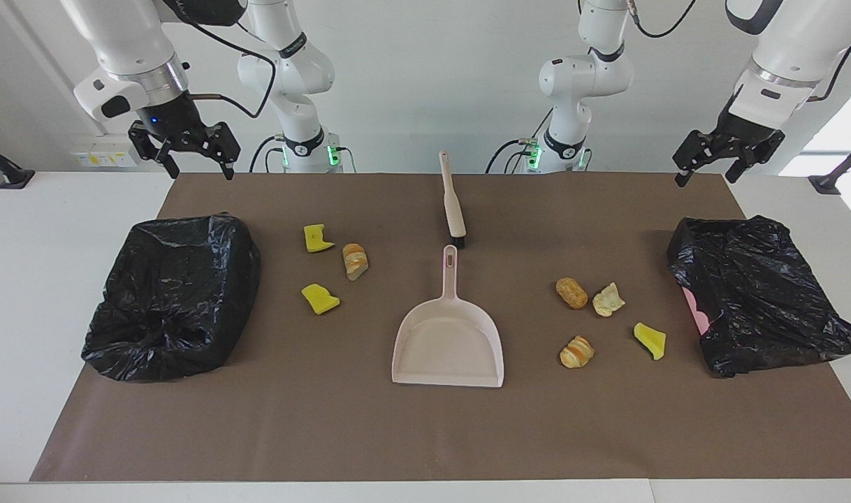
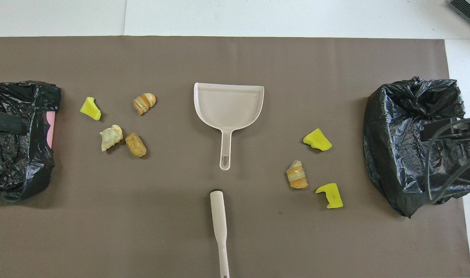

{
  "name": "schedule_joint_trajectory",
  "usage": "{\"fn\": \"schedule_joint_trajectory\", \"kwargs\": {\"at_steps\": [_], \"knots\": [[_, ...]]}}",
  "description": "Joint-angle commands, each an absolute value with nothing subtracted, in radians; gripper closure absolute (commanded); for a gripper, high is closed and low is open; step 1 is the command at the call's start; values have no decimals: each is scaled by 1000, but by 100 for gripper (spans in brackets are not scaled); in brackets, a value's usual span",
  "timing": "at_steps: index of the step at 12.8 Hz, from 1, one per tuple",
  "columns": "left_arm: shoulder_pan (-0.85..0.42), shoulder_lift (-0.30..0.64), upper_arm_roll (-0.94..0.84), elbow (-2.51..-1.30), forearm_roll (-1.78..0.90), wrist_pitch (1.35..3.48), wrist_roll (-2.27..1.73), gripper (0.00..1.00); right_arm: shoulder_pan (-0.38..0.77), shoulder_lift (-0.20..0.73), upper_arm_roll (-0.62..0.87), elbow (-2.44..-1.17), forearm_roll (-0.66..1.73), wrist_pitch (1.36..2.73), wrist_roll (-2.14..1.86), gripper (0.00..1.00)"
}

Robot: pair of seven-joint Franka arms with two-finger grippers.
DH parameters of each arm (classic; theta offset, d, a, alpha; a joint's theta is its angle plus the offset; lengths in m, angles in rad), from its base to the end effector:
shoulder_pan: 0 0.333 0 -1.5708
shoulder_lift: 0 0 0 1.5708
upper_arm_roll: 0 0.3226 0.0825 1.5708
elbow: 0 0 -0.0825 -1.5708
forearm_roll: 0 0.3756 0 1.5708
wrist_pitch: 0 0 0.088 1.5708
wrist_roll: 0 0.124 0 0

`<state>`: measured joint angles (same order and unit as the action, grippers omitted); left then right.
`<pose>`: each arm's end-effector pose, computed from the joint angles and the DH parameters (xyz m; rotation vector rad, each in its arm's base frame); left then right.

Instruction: Sweep and dump trash in bin

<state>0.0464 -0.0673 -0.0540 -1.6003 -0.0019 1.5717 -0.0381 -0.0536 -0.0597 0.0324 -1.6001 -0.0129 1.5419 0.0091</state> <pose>0.5256 -0.0053 0.6365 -3.1398 -0.0479 -0.0607 0.5241 -0.0122 0.6300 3.1264 -0.0481 0.0022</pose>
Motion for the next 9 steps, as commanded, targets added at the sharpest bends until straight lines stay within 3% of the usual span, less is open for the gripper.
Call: {"fn": "schedule_joint_trajectory", "kwargs": {"at_steps": [1,9], "knots": [[48,-83,-52,-1609,-6,1565,-40,0,-57,-81,35,-1627,-3,1551,31,0],[48,-83,-52,-1609,-5,1565,-40,0,-55,-81,37,-1626,-2,1549,20,0]]}}
